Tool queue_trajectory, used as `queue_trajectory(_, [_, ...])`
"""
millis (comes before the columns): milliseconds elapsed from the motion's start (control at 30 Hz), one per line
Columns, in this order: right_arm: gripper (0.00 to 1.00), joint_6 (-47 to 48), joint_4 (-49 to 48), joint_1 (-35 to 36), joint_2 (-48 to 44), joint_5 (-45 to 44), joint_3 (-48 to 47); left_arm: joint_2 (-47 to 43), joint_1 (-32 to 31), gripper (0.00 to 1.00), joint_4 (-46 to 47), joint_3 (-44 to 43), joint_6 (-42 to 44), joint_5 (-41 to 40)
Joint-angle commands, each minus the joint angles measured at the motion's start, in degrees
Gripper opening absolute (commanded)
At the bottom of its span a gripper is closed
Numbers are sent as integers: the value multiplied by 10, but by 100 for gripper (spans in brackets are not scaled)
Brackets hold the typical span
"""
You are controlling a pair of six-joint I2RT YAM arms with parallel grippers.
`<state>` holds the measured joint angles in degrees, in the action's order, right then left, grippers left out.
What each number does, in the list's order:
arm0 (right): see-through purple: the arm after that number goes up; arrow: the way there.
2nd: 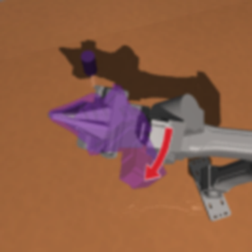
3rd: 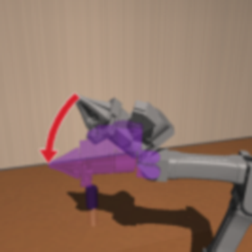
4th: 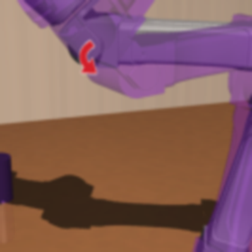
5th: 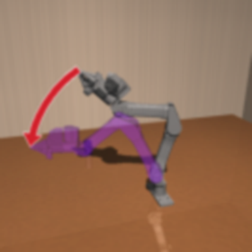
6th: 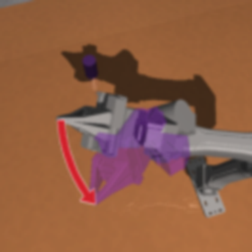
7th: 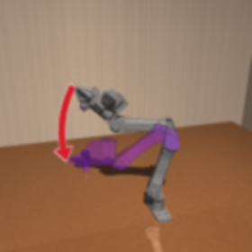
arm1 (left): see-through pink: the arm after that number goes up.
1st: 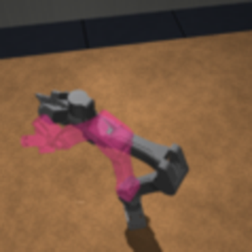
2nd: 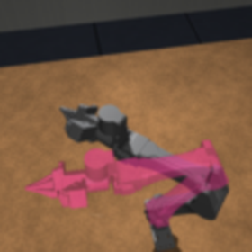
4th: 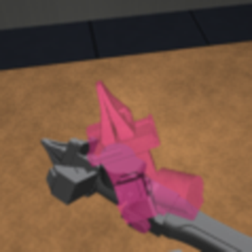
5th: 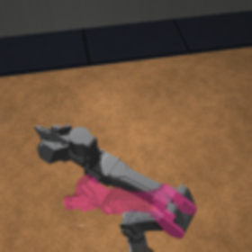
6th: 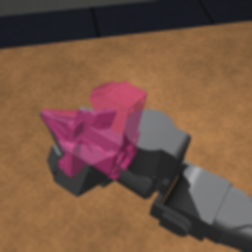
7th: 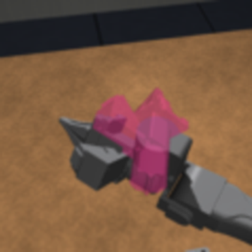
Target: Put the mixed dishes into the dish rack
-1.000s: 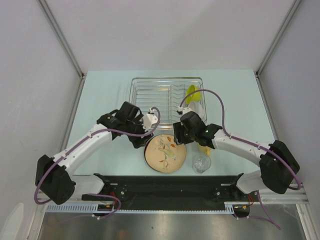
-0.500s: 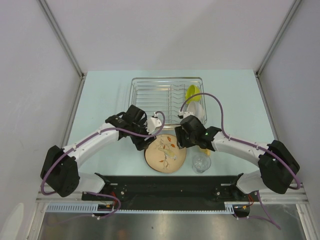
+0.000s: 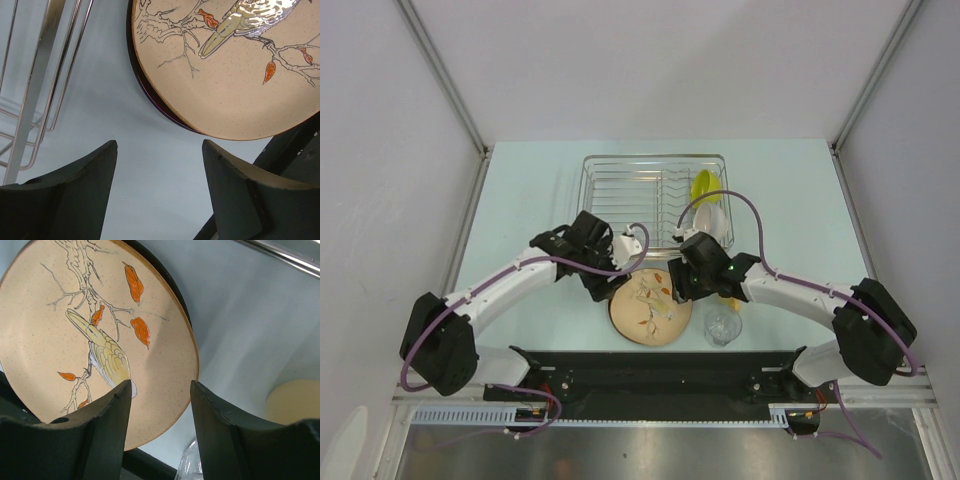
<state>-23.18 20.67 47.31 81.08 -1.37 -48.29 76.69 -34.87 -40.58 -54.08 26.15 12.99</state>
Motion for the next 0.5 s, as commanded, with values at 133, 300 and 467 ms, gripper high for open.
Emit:
queue_trajectory(133, [56, 9, 42, 7, -9, -26, 1, -26, -3, 74, -4, 15, -4, 8])
queue_trajectory(300, [56, 8, 41, 15, -7, -30, 1, -11, -3, 74, 7, 28, -23, 18])
queue_trajectory(467, [56, 9, 34, 15, 0, -11, 1, 0, -4, 74, 28, 40, -36, 27])
